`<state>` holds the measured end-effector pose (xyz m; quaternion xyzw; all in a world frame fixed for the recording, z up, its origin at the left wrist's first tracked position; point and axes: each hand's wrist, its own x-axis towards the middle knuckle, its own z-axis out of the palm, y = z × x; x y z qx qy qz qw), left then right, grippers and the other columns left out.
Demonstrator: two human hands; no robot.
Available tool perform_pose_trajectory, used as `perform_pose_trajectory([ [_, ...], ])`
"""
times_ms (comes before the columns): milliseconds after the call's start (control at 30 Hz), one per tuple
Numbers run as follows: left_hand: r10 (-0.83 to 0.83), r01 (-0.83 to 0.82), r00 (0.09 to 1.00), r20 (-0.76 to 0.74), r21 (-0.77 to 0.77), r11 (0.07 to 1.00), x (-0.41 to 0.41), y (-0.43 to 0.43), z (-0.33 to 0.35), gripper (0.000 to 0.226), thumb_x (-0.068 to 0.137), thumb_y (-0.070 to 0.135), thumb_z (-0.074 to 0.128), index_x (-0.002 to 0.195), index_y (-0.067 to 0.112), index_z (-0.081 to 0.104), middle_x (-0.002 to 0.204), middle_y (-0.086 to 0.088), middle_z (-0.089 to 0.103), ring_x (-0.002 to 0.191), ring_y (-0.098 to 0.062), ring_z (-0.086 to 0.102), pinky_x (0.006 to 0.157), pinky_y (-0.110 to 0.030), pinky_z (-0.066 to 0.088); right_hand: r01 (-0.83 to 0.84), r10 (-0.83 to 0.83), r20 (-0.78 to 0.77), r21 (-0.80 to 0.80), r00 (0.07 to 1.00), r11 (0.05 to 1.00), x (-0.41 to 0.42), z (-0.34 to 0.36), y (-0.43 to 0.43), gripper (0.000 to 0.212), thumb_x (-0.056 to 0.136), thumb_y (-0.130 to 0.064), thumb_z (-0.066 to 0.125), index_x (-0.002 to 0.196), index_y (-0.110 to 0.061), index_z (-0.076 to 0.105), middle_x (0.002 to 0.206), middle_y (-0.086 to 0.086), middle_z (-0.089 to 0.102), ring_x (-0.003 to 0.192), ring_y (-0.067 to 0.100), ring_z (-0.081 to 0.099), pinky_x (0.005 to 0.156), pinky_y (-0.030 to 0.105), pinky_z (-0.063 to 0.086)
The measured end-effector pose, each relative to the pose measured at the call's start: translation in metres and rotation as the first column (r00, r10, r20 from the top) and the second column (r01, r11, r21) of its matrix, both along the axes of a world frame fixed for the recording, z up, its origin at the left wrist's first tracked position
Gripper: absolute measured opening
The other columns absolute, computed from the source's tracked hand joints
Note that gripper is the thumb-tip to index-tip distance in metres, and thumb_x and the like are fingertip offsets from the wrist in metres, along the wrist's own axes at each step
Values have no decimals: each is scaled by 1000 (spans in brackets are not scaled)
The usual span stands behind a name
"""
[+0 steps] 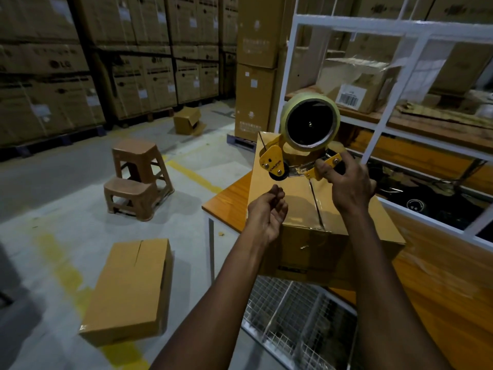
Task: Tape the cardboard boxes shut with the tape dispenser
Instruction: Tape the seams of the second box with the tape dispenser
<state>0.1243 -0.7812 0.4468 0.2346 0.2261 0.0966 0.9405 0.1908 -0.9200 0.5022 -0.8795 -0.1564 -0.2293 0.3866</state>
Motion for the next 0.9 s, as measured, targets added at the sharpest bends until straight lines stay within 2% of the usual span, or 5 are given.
perform_pose_trajectory([
  [233,129,-108,988,-86,217,970,-13,6,-8,23,93,-9,47,82,0,65,67,-9,60,44,-10,50,44,-18,46,-4,4,17,2,1000,1000,-3,-15,-3,56,68,-80,35,89,-30,51,91,-2,48,105,26,45,84,41,26],
  [433,163,-101,974,-157,342,934,-29,23,-30,10,92,1,59,85,0,67,56,-1,60,42,-6,50,42,-16,45,5,-5,19,-3,1000,1000,15,-5,-14,69,71,-79,42,108,-24,62,103,9,57,109,29,45,85,38,23],
  [500,150,-73,973,-175,381,922,-32,40,-36,10,93,3,59,86,0,66,52,1,57,41,-7,47,41,-17,42,-36,37,25,-63,999,997,11,-13,-16,67,69,-78,43,104,-24,61,96,2,54,107,28,45,83,39,24],
  [633,172,-34,963,-207,541,840,-38,63,-51,9,90,6,64,84,0,67,53,-2,53,41,-13,37,37,-21,34,-64,62,-13,-126,998,990,1,-38,-13,69,65,-79,42,102,-24,61,89,0,53,103,27,45,77,37,21],
  [900,223,-39,958,-181,687,726,-36,72,-71,14,88,2,65,78,-5,70,57,-9,59,46,-17,45,44,-22,40,-63,56,-71,-105,996,993,1,-60,-8,70,64,-79,41,102,-23,60,88,2,54,100,26,45,78,36,19],
])
